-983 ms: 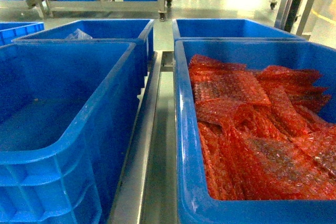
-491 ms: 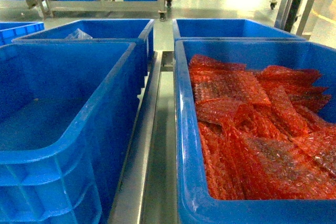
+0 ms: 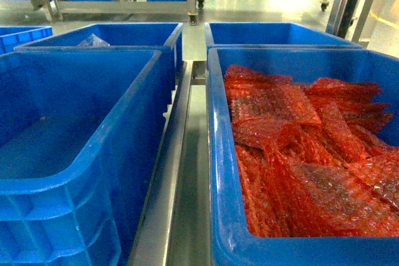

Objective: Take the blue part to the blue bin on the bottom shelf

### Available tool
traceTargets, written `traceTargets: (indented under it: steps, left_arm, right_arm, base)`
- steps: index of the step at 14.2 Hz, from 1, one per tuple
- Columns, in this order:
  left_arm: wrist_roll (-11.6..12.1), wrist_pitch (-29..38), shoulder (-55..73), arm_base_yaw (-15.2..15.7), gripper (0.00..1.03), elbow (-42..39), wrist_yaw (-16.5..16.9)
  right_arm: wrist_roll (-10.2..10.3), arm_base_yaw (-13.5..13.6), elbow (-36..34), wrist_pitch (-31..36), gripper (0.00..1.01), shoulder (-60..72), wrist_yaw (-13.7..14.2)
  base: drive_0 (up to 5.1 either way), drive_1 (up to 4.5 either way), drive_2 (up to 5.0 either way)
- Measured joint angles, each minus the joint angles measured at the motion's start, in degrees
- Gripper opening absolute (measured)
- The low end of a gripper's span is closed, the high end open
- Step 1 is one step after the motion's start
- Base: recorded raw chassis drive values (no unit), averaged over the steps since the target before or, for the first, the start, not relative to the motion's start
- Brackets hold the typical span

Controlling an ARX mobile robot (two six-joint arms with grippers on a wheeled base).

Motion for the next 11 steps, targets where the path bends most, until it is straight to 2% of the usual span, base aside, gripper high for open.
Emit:
traceTargets:
  steps: [6,11]
  left_arm:
    - [-0.02,-10.88,-11.23,0.00,0.02,-0.02,0.00]
    - [0.00,-16.46,-16.74,0.00,0.02,-0.02,0.00]
  right_arm:
    - [0.00,0.00,0.00,0.00,0.98,0.00,0.00]
    - [0.00,0.00,0.00,0.00,0.98,0.00,0.00]
  base:
    - [0.0,0.00,0.0]
    - [0.0,0.00,0.0]
